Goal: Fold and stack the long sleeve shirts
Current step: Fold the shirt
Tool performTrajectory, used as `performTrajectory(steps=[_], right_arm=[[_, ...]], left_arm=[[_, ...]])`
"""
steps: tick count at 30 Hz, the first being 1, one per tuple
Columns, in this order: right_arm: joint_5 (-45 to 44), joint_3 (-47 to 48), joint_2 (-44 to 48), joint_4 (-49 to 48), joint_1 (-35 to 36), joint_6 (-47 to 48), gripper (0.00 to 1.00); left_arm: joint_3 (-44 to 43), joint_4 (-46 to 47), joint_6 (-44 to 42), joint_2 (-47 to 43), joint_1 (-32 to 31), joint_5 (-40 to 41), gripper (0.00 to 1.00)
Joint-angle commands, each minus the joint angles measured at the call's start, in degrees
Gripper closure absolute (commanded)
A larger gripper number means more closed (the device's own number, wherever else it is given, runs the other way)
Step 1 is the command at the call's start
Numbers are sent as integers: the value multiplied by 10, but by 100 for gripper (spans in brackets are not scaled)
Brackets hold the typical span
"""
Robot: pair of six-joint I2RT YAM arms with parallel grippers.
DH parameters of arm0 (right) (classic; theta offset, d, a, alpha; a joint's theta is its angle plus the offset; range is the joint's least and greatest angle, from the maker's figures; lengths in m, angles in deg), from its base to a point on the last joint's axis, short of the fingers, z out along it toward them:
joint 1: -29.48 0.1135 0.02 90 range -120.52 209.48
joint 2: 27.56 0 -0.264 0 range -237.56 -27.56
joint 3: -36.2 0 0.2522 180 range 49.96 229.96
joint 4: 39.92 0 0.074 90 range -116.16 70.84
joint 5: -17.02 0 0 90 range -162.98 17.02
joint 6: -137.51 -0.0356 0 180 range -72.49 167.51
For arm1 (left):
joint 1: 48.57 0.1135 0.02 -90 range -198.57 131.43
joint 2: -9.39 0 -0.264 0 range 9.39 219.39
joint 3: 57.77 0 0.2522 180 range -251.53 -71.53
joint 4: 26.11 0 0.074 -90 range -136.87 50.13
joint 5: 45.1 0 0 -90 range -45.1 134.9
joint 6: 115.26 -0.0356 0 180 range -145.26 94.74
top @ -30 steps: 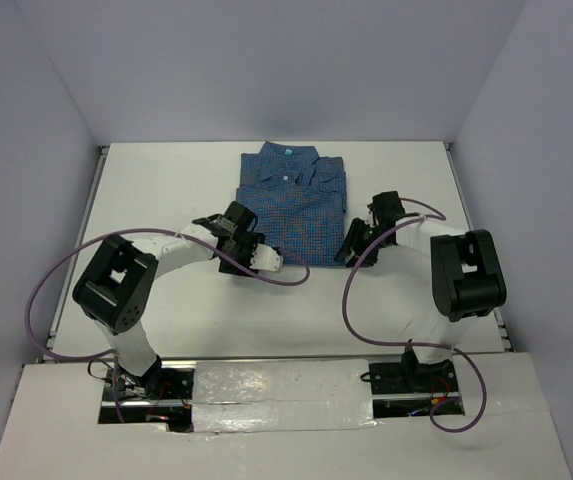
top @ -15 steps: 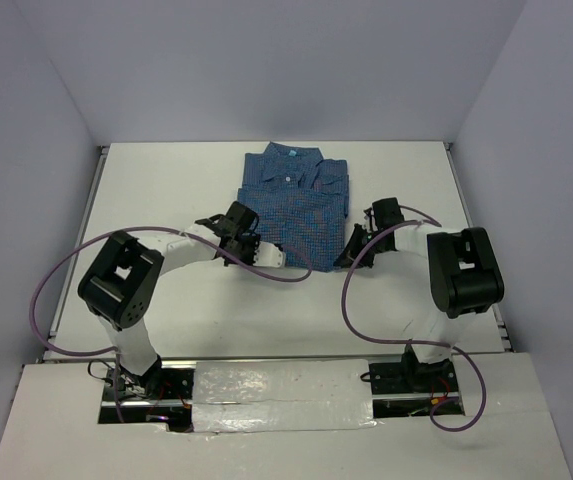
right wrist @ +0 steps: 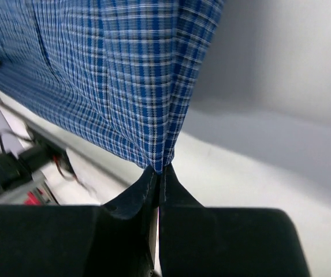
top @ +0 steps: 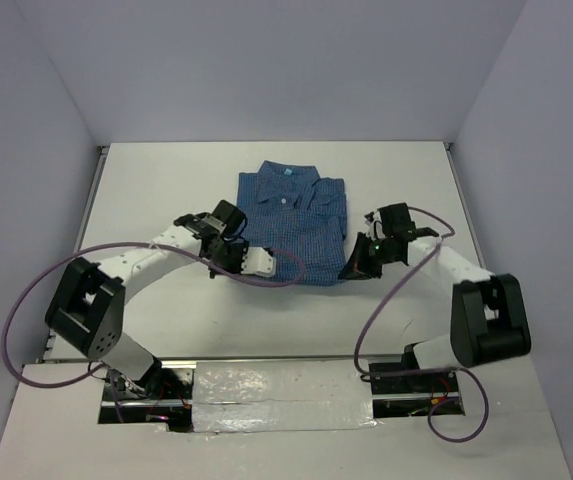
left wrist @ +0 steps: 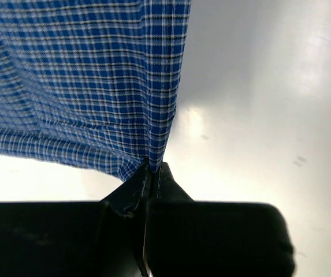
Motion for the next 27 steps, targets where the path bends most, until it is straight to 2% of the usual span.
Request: performTrajectory(steps=[1,5,7,12,14,18,22,23,27], right_arm=[[-21,-30,80,130,29,13,100],[-57,-34,170,216,127,-44,100],[-50,-39,217,260,151,-63,100],[-31,-2,317,367,171,-102,100],[-27,24,324,412,172,-118,100],[2,111,262,418,166,-84,100],[2,165,180,420,102,3,100],[7,169,146,416,58,39,100],[43,207,47,354,9,79,100]], left_arm=[[-9,-150,28,-56,-3,-16,100],[-33,-247,47,-113,-28,-42,100],[-59,-307,37,-148,-38,-61,100],[-118,-375,36,-194,-52,-97,100],[-148,-394,55,-189,-52,-117,100],[-253,-364,97,-132,-37,-134,100],[-336,-357,110,-57,54,-167,100],[-351,-370,109,-36,68,-180,100],[-409,-378,115,75,123,-202,100]])
